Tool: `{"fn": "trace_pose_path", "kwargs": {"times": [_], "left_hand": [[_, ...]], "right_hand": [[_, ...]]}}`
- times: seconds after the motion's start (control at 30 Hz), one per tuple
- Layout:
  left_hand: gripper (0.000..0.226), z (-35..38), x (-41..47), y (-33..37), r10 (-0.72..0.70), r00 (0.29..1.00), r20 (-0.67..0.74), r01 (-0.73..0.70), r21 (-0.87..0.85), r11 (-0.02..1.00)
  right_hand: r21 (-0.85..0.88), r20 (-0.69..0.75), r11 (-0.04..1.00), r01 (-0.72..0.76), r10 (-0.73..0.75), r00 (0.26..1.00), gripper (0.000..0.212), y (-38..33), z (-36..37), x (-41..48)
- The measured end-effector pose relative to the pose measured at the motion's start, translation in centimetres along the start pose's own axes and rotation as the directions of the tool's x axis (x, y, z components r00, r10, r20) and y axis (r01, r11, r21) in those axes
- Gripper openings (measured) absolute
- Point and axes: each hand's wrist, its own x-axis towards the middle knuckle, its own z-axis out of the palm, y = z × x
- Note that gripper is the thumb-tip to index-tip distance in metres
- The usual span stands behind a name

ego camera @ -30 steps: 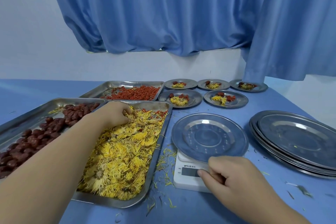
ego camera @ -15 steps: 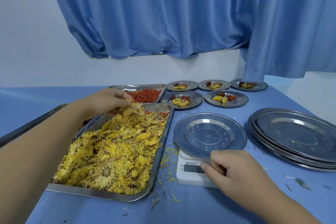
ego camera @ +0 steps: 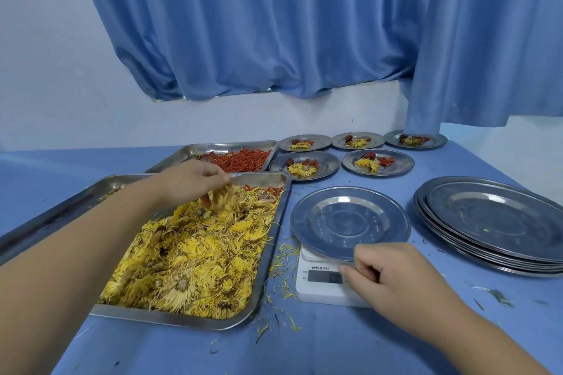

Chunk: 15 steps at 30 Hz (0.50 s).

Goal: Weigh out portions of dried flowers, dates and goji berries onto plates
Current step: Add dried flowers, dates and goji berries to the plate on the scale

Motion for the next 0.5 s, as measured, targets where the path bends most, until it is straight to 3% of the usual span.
{"fn": "trace_pose_path", "kwargs": {"times": [0.17, 0.23, 0.43, 0.5], "left_hand": [[0.008, 0.0, 0.2, -0.5, -0.038, 0.999, 0.023, 0.035, 0.115, 0.993], [0.011, 0.0, 0.3, -0.4, -0.057, 0.998, 0.010, 0.054, 0.190, 0.980], [0.015, 1.3, 0.0, 0.7, 0.044, 0.996, -0.071, -0.037, 0.102, 0.994], [0.018, 1.8, 0.0, 1.3, 0.086, 0.996, -0.029, -0.081, 0.152, 0.985]], "right_hand": [[-0.006, 0.013, 1.000, -0.003, 0.003, 1.000, 0.048, 0.1, 0.1, 0.0], [-0.010, 0.016, 1.000, -0.002, 0.003, 1.000, 0.047, 0.0, 0.1, 0.0], [-0.007, 0.030, 1.000, -0.010, 0.010, 0.999, 0.046, -0.1, 0.1, 0.0], [-0.006, 0.030, 1.000, -0.012, 0.012, 0.999, 0.047, -0.1, 0.1, 0.0]]}}
